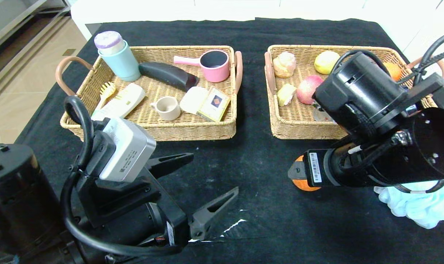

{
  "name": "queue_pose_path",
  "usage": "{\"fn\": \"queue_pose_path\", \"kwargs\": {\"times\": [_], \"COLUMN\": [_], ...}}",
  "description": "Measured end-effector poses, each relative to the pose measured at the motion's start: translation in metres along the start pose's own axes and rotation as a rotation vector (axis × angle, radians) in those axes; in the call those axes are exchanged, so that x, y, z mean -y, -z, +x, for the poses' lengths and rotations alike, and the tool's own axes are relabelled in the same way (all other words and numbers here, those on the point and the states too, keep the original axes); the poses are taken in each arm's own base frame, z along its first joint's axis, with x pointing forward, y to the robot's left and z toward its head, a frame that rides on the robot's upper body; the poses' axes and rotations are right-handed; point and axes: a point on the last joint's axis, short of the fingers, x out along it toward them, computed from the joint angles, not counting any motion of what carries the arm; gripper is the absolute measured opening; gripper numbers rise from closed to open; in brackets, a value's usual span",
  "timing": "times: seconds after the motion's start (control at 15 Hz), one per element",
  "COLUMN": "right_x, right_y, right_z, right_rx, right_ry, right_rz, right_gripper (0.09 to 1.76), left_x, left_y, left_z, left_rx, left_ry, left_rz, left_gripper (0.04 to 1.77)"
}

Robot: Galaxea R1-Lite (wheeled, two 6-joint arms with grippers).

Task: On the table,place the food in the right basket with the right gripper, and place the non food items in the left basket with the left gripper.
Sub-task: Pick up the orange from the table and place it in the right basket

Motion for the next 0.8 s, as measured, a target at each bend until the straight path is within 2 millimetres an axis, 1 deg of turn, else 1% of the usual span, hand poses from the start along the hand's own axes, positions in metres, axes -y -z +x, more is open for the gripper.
{"fn": "queue_pose_path", "kwargs": {"times": [0.4, 0.8], "right_x": [-0.006, -0.01], "right_y": [-0.001, 0.001], "right_z": [0.025, 0.038], "right_rx": [-0.038, -0.062], "right_ry": [0.045, 0.067], "right_rz": [0.023, 0.044], "right_gripper": [1.71, 1.71], "left_x": [0.0, 0.0], "left_y": [-0.002, -0.005], "left_z": [-0.003, -0.007], "left_rx": [0.012, 0.027], "left_ry": [0.002, 0.021], "left_rz": [-0.001, -0.002], "left_gripper": [1.72, 1.72]}}
